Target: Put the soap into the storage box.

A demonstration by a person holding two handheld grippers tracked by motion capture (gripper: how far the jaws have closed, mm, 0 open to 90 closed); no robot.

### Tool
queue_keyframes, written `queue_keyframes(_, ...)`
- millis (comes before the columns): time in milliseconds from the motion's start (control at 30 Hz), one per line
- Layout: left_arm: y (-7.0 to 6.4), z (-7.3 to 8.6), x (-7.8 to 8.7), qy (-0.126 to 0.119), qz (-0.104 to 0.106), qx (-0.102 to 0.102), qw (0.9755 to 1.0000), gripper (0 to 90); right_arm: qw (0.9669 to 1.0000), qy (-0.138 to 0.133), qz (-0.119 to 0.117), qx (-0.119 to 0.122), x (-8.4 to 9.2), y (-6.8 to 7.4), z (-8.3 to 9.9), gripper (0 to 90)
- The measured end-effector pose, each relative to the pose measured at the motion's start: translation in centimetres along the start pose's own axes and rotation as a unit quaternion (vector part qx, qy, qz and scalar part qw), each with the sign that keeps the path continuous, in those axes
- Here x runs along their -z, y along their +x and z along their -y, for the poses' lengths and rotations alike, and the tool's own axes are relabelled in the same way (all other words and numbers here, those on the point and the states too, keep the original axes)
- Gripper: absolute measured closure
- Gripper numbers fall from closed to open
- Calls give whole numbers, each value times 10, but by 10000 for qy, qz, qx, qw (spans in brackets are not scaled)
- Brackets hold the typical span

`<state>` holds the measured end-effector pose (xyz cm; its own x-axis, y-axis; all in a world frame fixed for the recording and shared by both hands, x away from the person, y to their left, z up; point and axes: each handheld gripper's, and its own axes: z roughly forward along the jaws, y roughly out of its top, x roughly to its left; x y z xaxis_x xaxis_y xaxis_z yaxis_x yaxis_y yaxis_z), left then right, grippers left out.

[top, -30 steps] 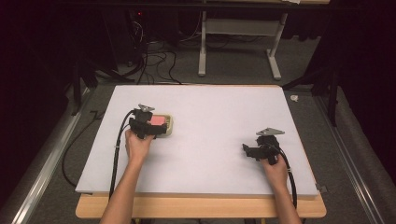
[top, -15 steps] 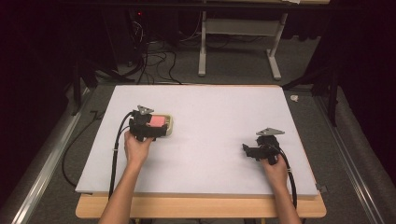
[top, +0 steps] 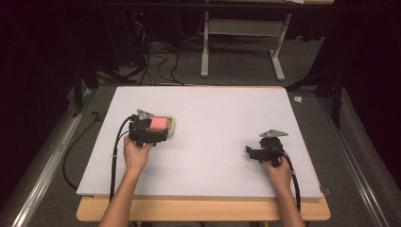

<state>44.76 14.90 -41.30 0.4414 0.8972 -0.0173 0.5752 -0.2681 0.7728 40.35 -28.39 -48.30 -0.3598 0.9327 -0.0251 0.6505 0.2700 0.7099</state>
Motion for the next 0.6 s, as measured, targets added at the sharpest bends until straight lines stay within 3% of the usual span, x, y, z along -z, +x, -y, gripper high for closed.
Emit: queue_keyframes(600, -8, 9, 17, -140, 175, -74, 9997, 123, 10000, 0, 2, -2, 0, 0, 0, 196)
